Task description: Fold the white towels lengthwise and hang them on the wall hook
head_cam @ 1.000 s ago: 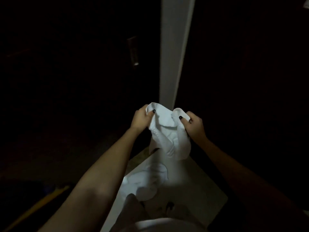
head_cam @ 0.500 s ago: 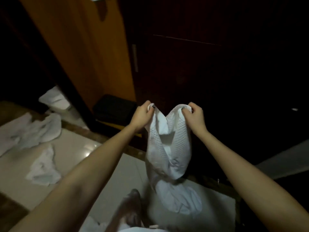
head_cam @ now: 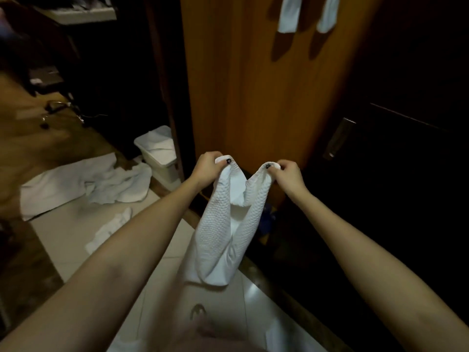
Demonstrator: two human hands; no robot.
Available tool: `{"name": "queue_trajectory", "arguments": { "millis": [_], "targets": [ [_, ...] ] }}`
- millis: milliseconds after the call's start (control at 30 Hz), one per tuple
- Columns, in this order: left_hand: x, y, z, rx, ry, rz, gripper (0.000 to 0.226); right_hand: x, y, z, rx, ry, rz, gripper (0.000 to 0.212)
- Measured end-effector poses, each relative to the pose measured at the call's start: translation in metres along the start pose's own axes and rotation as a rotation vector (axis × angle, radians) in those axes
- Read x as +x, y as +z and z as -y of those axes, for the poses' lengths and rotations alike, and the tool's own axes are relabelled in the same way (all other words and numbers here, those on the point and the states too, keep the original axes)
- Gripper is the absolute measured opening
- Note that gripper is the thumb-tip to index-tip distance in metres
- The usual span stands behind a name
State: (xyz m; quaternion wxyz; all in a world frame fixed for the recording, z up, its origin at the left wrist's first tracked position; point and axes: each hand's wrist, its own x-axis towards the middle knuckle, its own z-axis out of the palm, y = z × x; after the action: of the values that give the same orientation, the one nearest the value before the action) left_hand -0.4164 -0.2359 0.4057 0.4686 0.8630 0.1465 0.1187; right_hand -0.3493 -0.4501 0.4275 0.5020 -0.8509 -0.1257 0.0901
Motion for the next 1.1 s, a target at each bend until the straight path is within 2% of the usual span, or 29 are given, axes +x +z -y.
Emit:
{"name": "queue_trajectory", "arguments": {
  "millis": [67,167,333,500,733,833,967,1100],
  "targets": [
    [0.022,-0.03,0.013,-0.078,-0.028,0.006,0.024,0.023,0.028,0.024,0.12,0.028,0.014,0.01],
    [0.047,-0.067,0.025,-0.115,-0.02,0.043,0.025,0.047,0.065,0.06,0.255,0.014,0.123,0.032],
    [0.087,-0.116,0.036,-0.174,-0.005,-0.028,0.009,0.082,0.114,0.111,0.371,0.026,0.285,0.024],
    [0.124,-0.15,0.053,-0.3,-0.026,-0.091,0.012,0.12,0.147,0.145,0.294,-0.028,0.361,0.018],
    [0.176,-0.19,0.088,-0.46,-0.009,-0.119,0.007,0.177,0.199,0.17,0.116,-0.182,0.508,0.026],
    [0.205,-0.202,0.107,-0.543,-0.049,-0.1,0.01,0.201,0.224,0.18,0.094,-0.229,0.473,0.009],
    [0.248,-0.219,0.125,-0.579,-0.11,-0.042,0.015,0.229,0.258,0.194,0.092,-0.235,0.413,0.013],
    [0.281,-0.24,0.143,-0.653,-0.14,0.099,0.005,0.248,0.286,0.214,-0.043,-0.336,0.338,0.009]
  ]
}}
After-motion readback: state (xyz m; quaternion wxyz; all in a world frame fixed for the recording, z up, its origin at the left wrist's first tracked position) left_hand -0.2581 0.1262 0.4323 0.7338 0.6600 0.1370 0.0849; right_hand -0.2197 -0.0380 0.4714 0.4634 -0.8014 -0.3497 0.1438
